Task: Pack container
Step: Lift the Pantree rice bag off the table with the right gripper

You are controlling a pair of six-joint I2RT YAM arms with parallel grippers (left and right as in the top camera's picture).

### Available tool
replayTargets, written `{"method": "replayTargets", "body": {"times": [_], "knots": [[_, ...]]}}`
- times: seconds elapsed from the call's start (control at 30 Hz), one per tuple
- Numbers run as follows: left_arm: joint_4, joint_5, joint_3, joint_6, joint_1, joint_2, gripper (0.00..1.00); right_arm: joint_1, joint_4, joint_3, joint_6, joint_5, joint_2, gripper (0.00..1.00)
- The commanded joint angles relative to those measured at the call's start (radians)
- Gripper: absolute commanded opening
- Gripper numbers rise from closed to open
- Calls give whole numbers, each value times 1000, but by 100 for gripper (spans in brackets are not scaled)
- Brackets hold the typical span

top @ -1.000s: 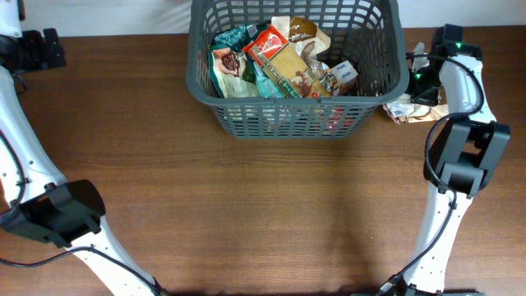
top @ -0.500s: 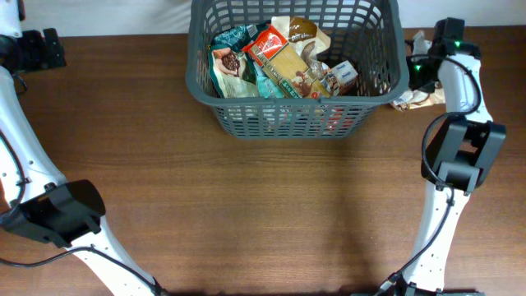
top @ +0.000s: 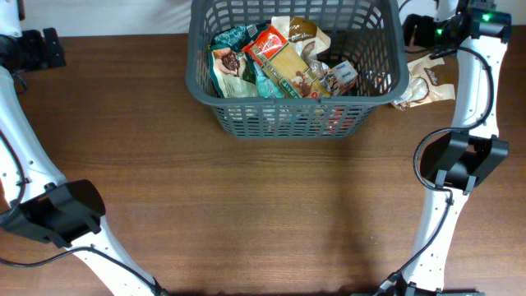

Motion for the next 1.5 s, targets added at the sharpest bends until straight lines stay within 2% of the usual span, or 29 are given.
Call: {"method": "replayTargets", "body": {"times": [0.0, 0.23, 0.47, 0.7, 1.0, 1.17, 1.27, 1.37, 1.47], "knots": [[3, 7, -4, 16, 2, 8, 99, -2, -60, 21, 68, 335, -11, 99], [3, 7, -4, 16, 2, 8, 99, -34, -142, 15, -33, 399, -10, 99], [3, 8, -4, 16, 2, 8, 99, -109, -250, -41, 14, 392, -7, 99], [-2, 8, -4, 16, 2, 8, 99, -131, -237, -128, 265, 395, -7, 99], [-2, 8, -4, 16, 1, 8, 99, -60, -77, -128, 539, 396, -7, 99], [-1, 8, -4, 16, 1, 8, 99, -24, -57, -128, 925, 388, -7, 99], [-1, 8, -4, 16, 1, 8, 99, -3, -60, -128, 1098, 367, -7, 99], [-1, 8, -4, 16, 1, 8, 99, 20, -60, -130, 1165, 373, -7, 99], [1, 8, -9, 16, 1, 8, 99, 38, -60, -146, 1172, 394, -7, 99]]}}
